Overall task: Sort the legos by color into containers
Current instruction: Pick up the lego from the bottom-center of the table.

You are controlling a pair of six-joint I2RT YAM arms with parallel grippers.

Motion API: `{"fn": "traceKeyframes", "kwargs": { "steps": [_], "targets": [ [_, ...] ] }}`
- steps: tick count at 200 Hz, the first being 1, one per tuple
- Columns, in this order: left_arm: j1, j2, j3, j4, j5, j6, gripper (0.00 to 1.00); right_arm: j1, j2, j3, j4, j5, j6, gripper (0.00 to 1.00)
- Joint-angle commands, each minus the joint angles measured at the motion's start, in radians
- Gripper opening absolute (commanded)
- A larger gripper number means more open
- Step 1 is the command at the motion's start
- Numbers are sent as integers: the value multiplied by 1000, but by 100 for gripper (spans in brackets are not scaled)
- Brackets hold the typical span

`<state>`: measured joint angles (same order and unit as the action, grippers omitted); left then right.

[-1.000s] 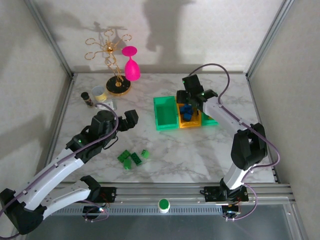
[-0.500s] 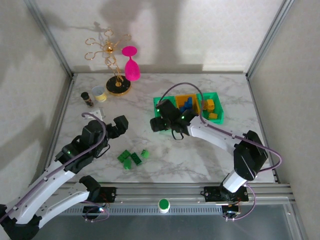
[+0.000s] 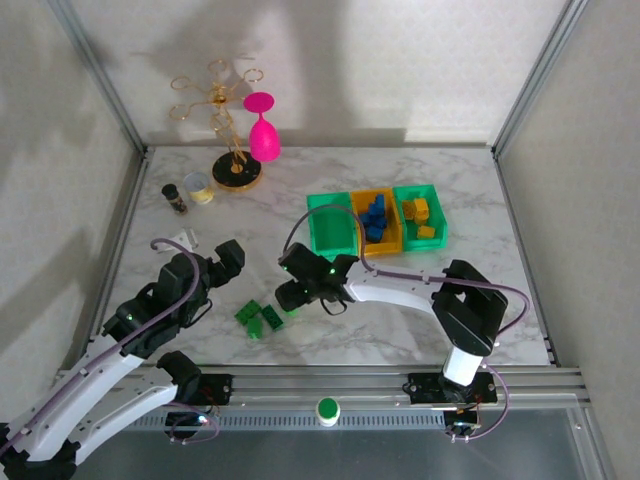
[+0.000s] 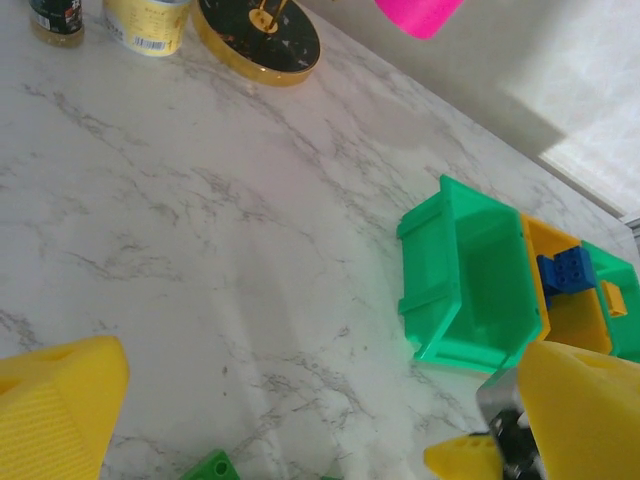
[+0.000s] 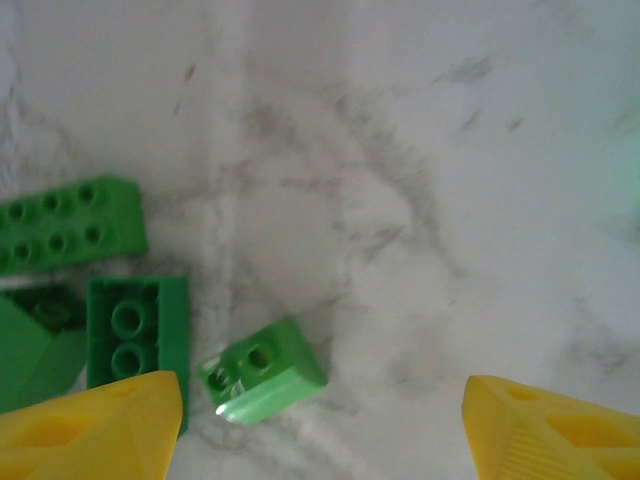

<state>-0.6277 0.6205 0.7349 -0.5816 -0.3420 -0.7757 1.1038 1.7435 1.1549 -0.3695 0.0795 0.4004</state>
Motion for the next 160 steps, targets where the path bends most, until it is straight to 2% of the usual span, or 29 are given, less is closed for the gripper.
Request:
{"fn": "traceKeyframes", "kwargs": {
  "steps": [1, 50, 113, 160],
  "targets": [
    [-6, -8, -15, -21, -27, -16, 100, 21, 11, -45, 40, -49, -27, 73],
    [-6, -7, -15, -19, -29, -14, 99, 43, 9, -120, 104, -98, -44, 72],
    [-6, -9, -7, -23, -45, -8, 100, 43, 91, -63, 98, -38, -56, 72],
    [-6, -8, -15, -21, -41, -8, 100, 43, 156, 8, 69, 31, -68, 66]
  ]
}}
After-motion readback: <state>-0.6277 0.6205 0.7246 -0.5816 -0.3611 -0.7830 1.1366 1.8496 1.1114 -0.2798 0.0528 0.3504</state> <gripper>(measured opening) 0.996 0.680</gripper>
